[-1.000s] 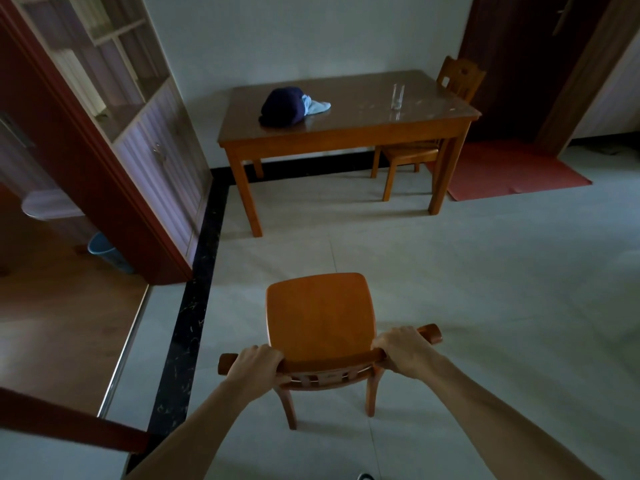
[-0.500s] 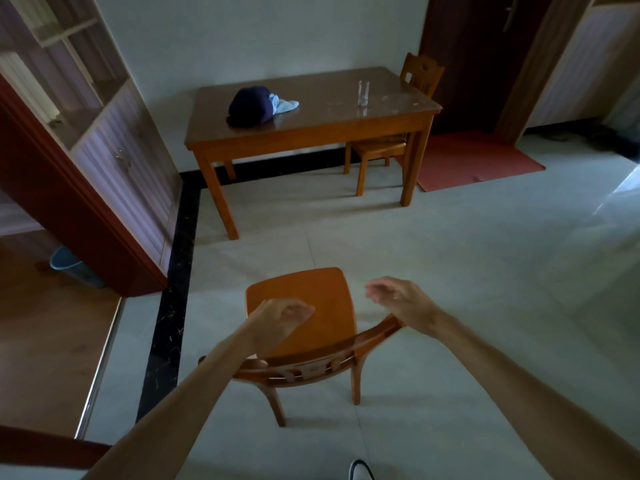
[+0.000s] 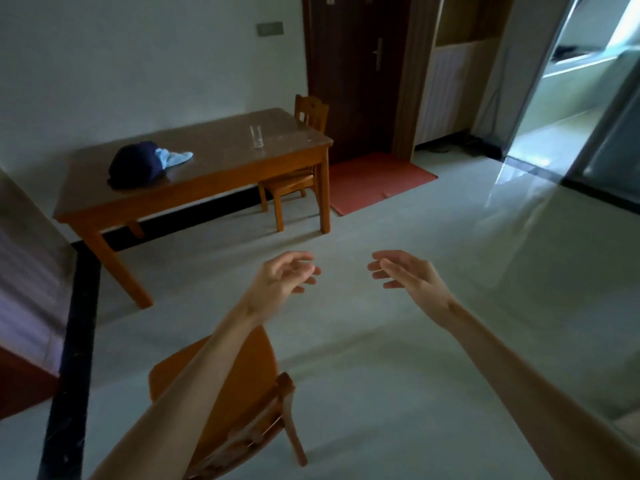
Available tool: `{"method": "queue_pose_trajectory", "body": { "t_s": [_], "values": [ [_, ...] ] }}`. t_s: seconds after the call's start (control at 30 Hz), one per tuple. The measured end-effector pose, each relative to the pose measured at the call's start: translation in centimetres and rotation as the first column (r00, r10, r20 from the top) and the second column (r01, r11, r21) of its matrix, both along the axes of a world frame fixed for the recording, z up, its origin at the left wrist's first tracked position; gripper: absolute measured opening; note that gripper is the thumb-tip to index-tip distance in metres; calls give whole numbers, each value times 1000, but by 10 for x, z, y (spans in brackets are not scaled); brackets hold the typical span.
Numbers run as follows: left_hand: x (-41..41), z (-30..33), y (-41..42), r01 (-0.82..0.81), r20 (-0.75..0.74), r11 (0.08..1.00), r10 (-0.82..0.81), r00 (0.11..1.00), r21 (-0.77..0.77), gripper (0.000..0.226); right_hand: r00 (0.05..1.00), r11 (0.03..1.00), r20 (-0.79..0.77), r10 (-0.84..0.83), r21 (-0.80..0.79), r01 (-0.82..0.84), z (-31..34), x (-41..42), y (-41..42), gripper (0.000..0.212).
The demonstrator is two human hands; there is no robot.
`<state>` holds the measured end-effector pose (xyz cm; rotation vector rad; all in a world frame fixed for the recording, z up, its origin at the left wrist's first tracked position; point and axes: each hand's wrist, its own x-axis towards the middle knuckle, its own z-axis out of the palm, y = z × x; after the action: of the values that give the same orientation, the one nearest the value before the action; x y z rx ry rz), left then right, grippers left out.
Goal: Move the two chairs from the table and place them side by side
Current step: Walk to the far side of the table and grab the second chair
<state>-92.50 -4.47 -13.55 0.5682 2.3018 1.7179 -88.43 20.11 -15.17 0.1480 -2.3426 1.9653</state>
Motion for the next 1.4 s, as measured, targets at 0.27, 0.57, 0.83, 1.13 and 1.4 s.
{"method": "queue_pose_trajectory", "body": {
  "t_s": [0.27, 0.57, 0.83, 1.13, 1.4],
  "values": [
    [-85, 7, 158, 41, 5, 995, -41, 999, 94, 17, 992, 991, -2, -129, -24, 129, 11, -49, 153, 22],
    [-237, -10, 279, 146, 8, 986, -147, 989, 87, 14, 976, 975, 2, -218, -33, 218, 10, -177, 275, 18],
    [-433, 15, 377, 203, -7, 965, -204, 979, 164, 20, 968, 971, -76, -238, 16, 240, 36, -372, 368, 19],
    [-642, 4, 503, 186, -14, 974, -185, 983, 130, 15, 967, 968, -50, -248, -41, 246, 23, -573, 495, 22],
    [-815, 3, 622, 76, -56, 985, -68, 996, 152, 15, 994, 995, -37, -101, -20, 101, 19, -776, 618, 25]
  ]
}}
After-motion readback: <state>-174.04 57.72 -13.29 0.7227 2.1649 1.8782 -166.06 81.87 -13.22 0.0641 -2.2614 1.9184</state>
